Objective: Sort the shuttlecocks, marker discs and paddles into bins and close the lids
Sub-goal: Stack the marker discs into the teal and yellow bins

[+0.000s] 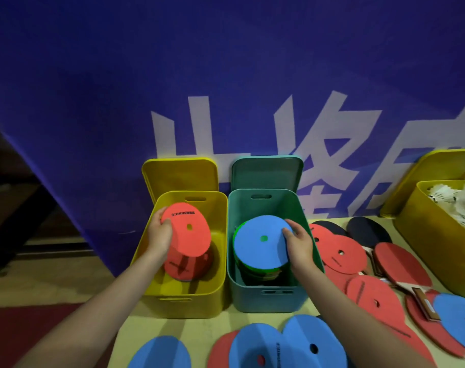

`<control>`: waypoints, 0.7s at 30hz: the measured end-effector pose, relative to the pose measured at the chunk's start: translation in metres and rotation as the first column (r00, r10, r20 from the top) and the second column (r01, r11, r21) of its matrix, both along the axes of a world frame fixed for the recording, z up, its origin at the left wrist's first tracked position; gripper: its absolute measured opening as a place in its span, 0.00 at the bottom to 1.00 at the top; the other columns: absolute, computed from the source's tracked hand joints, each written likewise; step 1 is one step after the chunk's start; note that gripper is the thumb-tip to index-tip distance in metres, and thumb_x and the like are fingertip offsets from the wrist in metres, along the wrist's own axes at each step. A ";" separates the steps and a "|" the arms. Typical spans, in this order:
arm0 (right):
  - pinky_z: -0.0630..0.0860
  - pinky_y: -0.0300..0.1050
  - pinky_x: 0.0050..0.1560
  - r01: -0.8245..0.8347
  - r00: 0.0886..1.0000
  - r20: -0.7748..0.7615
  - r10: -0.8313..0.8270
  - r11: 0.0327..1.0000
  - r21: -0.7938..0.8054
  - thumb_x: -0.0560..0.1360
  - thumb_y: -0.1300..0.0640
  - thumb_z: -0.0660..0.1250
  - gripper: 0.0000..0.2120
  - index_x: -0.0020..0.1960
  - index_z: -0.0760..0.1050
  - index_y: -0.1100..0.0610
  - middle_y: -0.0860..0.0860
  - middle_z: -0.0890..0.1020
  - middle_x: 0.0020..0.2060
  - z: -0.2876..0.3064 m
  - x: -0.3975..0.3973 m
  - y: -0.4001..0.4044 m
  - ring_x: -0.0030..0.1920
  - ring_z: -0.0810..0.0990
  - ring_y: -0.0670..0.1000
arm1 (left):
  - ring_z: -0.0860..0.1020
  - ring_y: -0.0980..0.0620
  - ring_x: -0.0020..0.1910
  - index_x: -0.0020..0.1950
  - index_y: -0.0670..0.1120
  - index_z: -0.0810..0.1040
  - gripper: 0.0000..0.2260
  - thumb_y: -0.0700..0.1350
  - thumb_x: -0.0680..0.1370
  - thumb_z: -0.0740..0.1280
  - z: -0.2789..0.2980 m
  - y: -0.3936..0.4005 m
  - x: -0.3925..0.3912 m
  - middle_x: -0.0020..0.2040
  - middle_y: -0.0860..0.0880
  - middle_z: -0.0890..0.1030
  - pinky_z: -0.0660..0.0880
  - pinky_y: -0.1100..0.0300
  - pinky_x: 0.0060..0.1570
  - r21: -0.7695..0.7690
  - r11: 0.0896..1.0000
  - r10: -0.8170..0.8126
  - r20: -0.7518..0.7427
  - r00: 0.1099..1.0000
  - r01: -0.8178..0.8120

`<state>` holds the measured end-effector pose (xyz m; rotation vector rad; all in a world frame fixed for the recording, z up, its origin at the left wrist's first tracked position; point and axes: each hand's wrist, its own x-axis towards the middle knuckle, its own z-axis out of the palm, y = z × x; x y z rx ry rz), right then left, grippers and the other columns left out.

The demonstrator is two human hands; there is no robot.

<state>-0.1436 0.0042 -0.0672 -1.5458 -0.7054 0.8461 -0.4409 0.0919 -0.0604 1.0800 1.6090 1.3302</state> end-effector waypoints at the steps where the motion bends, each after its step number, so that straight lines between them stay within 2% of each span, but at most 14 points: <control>1: 0.72 0.49 0.58 -0.002 1.000 -0.017 0.002 1.000 -0.019 0.78 0.62 0.62 0.15 0.64 0.74 0.58 0.55 0.77 0.60 -0.004 -0.007 0.005 0.59 0.75 0.55 | 0.75 0.45 0.59 0.66 0.48 0.73 0.17 0.37 0.79 0.58 -0.005 0.004 -0.007 0.62 0.45 0.76 0.74 0.50 0.59 -0.019 1.000 -0.008 -0.024 1.000 0.008; 4: 0.71 0.47 0.55 0.038 0.993 -0.109 -0.046 0.997 -0.070 0.77 0.64 0.62 0.14 0.62 0.76 0.59 0.57 0.78 0.59 -0.017 -0.020 0.020 0.58 0.75 0.56 | 0.75 0.44 0.59 0.67 0.46 0.73 0.19 0.36 0.78 0.57 -0.027 0.016 -0.020 0.61 0.46 0.76 0.73 0.53 0.55 -0.095 0.995 -0.040 -0.088 0.995 0.031; 7: 0.71 0.45 0.54 0.112 0.970 -0.201 -0.137 0.985 -0.128 0.77 0.66 0.63 0.13 0.60 0.77 0.62 0.59 0.79 0.58 -0.029 -0.023 0.030 0.52 0.75 0.54 | 0.76 0.42 0.58 0.66 0.47 0.74 0.19 0.35 0.77 0.58 -0.054 0.029 -0.028 0.60 0.44 0.77 0.74 0.51 0.55 -0.187 0.982 -0.058 -0.094 0.994 0.039; 9: 0.72 0.46 0.54 0.122 0.969 -0.195 -0.153 0.979 -0.162 0.77 0.66 0.63 0.12 0.59 0.77 0.63 0.60 0.79 0.58 -0.036 -0.021 0.033 0.51 0.75 0.54 | 0.76 0.42 0.55 0.66 0.46 0.74 0.19 0.35 0.77 0.58 -0.071 0.036 -0.030 0.59 0.43 0.78 0.74 0.52 0.51 -0.247 0.968 -0.061 -0.090 0.994 0.038; 12: 0.74 0.52 0.58 0.098 0.980 -0.152 -0.127 0.978 -0.184 0.77 0.64 0.64 0.11 0.58 0.78 0.61 0.60 0.79 0.57 -0.041 -0.015 0.035 0.53 0.77 0.56 | 0.76 0.43 0.51 0.65 0.47 0.74 0.19 0.34 0.76 0.57 -0.089 0.045 -0.028 0.58 0.42 0.78 0.74 0.53 0.47 -0.311 0.950 -0.055 -0.042 0.998 0.040; 15: 0.75 0.57 0.60 0.079 0.987 -0.119 -0.104 0.978 -0.195 0.77 0.62 0.64 0.09 0.55 0.78 0.58 0.58 0.80 0.55 -0.043 -0.012 0.035 0.56 0.78 0.59 | 0.77 0.40 0.54 0.65 0.45 0.74 0.19 0.33 0.77 0.57 -0.104 0.053 -0.026 0.59 0.40 0.78 0.73 0.53 0.48 -0.375 0.926 -0.037 0.017 0.999 0.040; 16: 0.75 0.58 0.60 0.076 0.989 -0.113 -0.099 0.978 -0.195 0.77 0.62 0.64 0.08 0.55 0.78 0.57 0.58 0.80 0.55 -0.043 -0.012 0.035 0.56 0.78 0.59 | 0.76 0.40 0.56 0.66 0.43 0.74 0.19 0.33 0.77 0.57 -0.110 0.055 -0.026 0.59 0.39 0.78 0.73 0.54 0.48 -0.389 0.920 -0.056 -0.008 0.998 0.049; 18: 0.75 0.58 0.60 0.072 0.990 -0.102 -0.093 0.978 -0.198 0.77 0.61 0.64 0.09 0.56 0.78 0.57 0.57 0.80 0.55 -0.043 -0.012 0.034 0.56 0.78 0.59 | 0.76 0.39 0.57 0.64 0.40 0.75 0.17 0.33 0.77 0.58 -0.121 0.057 -0.028 0.60 0.38 0.78 0.72 0.53 0.51 -0.443 0.892 -0.175 -0.152 0.973 0.091; 21: 0.76 0.57 0.59 0.073 0.988 -0.121 -0.098 0.977 -0.198 0.77 0.61 0.64 0.08 0.55 0.78 0.55 0.57 0.80 0.55 -0.041 -0.012 0.033 0.55 0.78 0.59 | 0.76 0.37 0.58 0.61 0.36 0.76 0.13 0.35 0.77 0.60 -0.132 0.056 -0.030 0.59 0.35 0.78 0.72 0.49 0.56 -0.542 0.830 -0.349 -0.324 0.879 0.130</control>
